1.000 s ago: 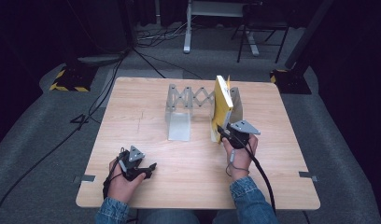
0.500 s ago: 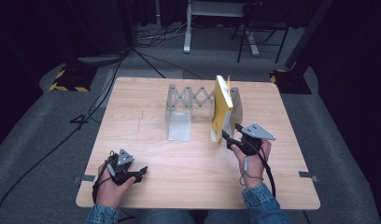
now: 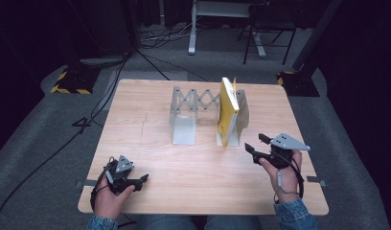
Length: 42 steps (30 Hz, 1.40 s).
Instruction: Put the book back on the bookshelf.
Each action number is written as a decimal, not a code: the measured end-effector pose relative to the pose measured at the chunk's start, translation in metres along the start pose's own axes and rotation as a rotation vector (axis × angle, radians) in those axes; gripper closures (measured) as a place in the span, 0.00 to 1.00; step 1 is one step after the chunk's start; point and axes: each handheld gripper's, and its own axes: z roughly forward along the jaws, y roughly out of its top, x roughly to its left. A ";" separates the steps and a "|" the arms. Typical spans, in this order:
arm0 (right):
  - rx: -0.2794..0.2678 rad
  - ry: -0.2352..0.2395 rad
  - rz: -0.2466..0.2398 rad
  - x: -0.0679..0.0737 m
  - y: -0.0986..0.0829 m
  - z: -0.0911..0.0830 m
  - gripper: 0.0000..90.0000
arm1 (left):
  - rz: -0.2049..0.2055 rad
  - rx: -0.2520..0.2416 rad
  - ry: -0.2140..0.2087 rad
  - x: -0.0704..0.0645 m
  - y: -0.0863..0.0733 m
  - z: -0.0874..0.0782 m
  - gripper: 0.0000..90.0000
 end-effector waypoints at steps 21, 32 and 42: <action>0.127 0.028 0.059 -0.046 -0.039 -0.029 0.32 | -0.003 0.002 0.002 0.004 0.001 0.001 0.22; 0.201 -0.031 0.131 -0.076 -0.077 -0.030 0.32 | -0.005 -0.001 0.004 0.004 0.001 0.001 0.22; 0.219 -0.049 0.175 -0.087 -0.107 -0.025 0.31 | -0.004 -0.001 0.004 0.004 0.001 0.001 0.22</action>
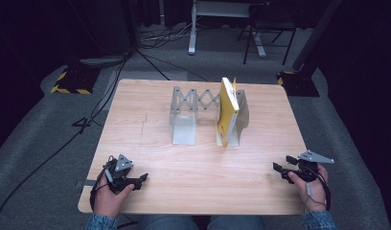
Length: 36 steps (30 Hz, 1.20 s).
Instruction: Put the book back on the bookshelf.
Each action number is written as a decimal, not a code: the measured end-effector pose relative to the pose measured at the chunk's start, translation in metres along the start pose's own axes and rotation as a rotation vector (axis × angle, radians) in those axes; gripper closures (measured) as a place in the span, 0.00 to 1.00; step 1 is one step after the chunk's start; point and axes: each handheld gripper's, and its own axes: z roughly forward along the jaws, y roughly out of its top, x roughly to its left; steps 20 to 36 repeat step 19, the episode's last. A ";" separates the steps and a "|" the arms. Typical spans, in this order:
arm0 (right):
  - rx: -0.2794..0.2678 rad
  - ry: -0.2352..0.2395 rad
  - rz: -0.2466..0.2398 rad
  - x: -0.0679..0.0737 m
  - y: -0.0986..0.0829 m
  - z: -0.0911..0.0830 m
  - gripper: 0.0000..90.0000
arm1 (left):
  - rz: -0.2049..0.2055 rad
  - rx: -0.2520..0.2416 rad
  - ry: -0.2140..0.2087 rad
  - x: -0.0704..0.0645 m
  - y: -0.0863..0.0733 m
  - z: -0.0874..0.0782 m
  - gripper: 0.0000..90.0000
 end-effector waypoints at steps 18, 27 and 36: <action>0.108 -0.052 -0.088 0.006 -0.005 0.009 0.15 | -0.002 0.002 -0.002 0.000 0.000 0.000 0.22; 0.108 -0.052 -0.088 0.006 -0.005 0.009 0.15 | 0.000 0.005 -0.004 0.000 0.000 0.000 0.22; 0.108 -0.052 -0.088 0.006 -0.005 0.009 0.15 | 0.000 0.005 -0.004 0.000 0.000 0.000 0.22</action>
